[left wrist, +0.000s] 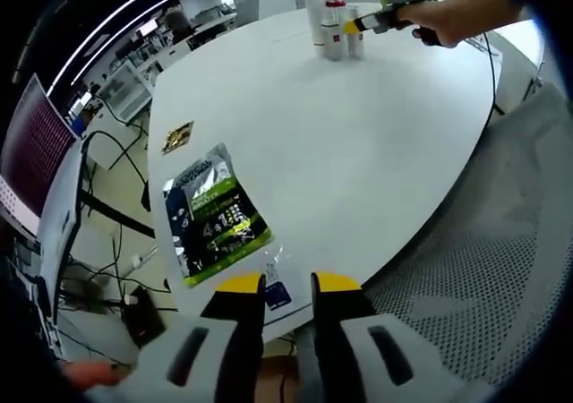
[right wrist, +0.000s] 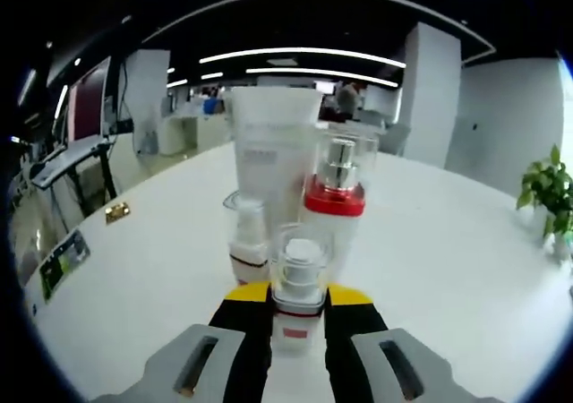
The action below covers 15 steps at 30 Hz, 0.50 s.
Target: Arrange the skincare products in the storage area until every visible bottle or jar stands upright without overlapping.
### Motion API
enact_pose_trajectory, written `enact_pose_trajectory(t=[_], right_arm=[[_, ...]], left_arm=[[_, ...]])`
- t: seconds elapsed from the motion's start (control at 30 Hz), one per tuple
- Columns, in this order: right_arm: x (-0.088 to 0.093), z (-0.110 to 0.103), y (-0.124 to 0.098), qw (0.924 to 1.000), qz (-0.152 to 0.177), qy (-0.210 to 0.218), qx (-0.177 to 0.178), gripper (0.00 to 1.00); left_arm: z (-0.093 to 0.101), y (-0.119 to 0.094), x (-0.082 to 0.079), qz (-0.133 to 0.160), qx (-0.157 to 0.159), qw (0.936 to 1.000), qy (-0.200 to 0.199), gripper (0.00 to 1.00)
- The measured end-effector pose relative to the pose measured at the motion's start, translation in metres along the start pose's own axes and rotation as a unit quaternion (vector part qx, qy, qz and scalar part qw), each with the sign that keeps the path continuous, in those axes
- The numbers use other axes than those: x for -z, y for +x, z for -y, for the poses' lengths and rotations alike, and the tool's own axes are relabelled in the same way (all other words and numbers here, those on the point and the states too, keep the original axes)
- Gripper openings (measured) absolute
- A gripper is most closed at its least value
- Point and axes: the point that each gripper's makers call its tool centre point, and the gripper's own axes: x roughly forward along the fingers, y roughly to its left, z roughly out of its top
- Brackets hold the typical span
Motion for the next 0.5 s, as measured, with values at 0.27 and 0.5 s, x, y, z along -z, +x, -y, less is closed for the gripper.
enact_pose_trajectory(t=[0.27, 0.5], right_arm=[[0.003, 0.0021, 0.0017, 0.9997, -0.014, -0.021, 0.004, 0.19], [0.0091, -0.0029, 0.0013, 0.9993, -0.028, -0.027, 0.0, 0.19]], left_arm=[[-0.0012, -0.0009, -0.0019, 0.006, -0.001, 1.0, -0.005, 0.15], [-0.0031, -0.001, -0.0005, 0.004, -0.006, 0.9999, -0.008, 0.16]])
